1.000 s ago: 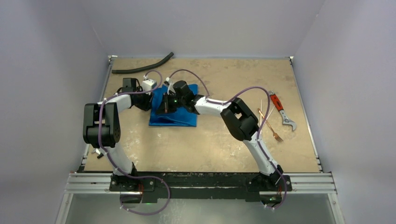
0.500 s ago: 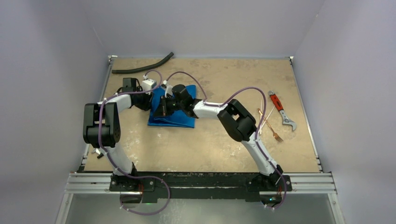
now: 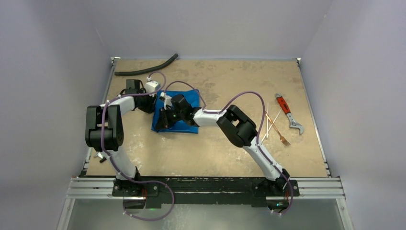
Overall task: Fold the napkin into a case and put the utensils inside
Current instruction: Fold the rectangle-folded napkin at the center of the board.
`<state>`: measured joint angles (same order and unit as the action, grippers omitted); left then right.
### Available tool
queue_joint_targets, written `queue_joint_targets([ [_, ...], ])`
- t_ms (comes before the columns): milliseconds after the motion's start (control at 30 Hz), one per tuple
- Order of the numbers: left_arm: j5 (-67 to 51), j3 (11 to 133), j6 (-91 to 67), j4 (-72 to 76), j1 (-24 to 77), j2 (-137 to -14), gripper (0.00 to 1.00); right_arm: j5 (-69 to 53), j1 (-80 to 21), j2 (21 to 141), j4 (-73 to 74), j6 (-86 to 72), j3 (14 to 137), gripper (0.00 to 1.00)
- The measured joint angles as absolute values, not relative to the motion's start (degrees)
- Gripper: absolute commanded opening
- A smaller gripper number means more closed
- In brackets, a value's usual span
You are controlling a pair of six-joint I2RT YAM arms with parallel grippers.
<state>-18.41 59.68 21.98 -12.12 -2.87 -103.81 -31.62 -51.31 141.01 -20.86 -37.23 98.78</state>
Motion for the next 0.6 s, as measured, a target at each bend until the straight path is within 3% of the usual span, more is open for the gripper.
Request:
queue_joint_targets([
  [67,-18.33,59.99,21.80,-12.56,-2.87,-103.83,0.35,-32.51,-51.33,140.62,-21.02,-37.21,98.56,0.45],
  [233,-18.02,61.45,21.50,-15.99,-3.09,-103.96,0.35,-34.74,-50.63,136.66,-22.85,-38.76,94.63,0.49],
  [400,-18.00,62.54,21.12,-19.42,-3.46,-103.96,0.35,-36.73,-47.00,130.30,-23.77,-40.77,91.85,0.38],
  [600,-17.61,64.84,20.27,-22.96,-4.49,-103.96,0.35,-35.07,-39.77,123.85,-22.17,-38.96,92.60,0.11],
])
